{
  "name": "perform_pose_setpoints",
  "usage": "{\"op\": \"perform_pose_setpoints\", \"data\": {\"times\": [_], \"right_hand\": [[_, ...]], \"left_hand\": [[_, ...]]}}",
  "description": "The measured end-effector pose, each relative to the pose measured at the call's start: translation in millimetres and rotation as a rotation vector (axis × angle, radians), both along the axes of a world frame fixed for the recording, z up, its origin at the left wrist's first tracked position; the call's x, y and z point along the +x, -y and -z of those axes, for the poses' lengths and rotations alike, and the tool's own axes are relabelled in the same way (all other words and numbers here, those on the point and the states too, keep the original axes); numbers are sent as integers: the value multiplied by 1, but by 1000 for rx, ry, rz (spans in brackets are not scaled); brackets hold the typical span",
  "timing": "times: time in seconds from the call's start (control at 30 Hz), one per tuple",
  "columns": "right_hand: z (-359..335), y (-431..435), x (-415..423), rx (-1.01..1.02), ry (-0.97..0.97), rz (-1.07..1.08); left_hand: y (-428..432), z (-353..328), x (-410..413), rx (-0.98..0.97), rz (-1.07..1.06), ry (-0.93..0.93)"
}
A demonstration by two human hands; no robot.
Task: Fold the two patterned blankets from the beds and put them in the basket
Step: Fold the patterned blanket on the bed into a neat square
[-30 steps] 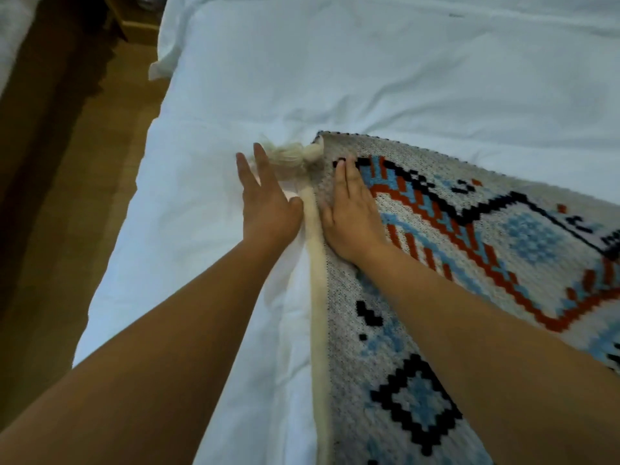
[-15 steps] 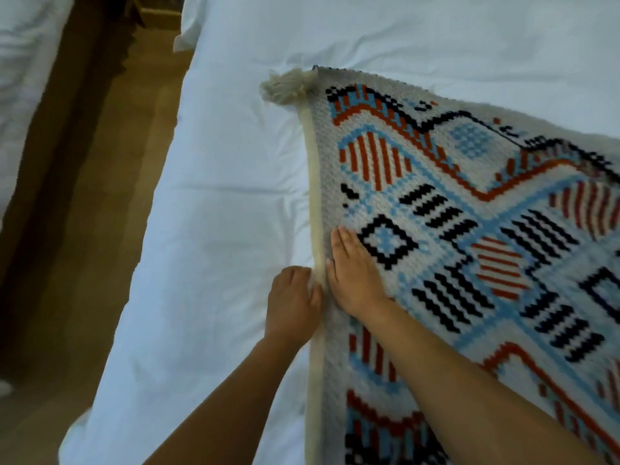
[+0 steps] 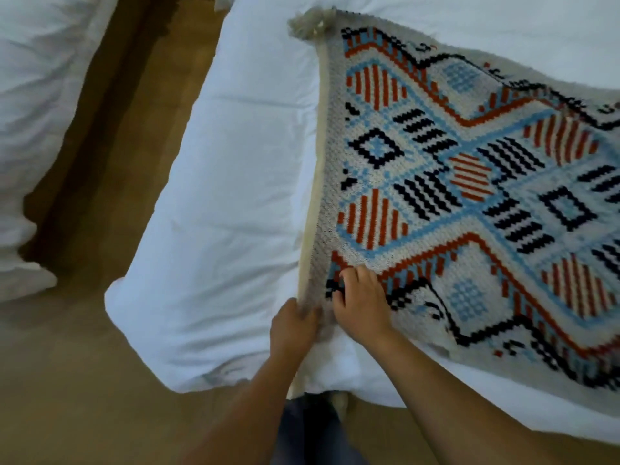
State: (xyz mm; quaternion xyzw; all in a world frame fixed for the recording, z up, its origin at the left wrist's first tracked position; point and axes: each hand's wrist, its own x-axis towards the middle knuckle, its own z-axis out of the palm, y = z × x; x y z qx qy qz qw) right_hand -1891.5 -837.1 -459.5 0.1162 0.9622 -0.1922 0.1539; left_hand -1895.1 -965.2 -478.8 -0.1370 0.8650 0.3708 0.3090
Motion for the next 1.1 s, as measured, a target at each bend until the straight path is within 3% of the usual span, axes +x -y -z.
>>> {"op": "perform_pose_setpoints", "data": {"times": [0.1, 0.23, 0.4, 0.5, 0.73, 0.83, 1.0, 1.1], "right_hand": [[1, 8, 16, 1, 10, -54], [0, 33, 20, -23, 24, -162], [11, 81, 24, -59, 125, -331], [17, 93, 24, 23, 164, -289], [9, 92, 12, 161, 164, -401], [5, 100, 12, 150, 204, -412], [8, 97, 24, 96, 322, -515], [8, 89, 27, 13, 323, -453]], "left_hand": [[9, -4, 0, 21, -36, -79], [79, -9, -23, -149, 10, -270], [183, -1, -28, -341, 76, -133], [171, 9, -19, -294, 78, -56], [127, -9, -38, -251, 179, -188], [114, -13, -46, -252, 229, -197], [126, -2, -39, -331, 359, -61], [127, 0, -36, -348, 368, -96]]}}
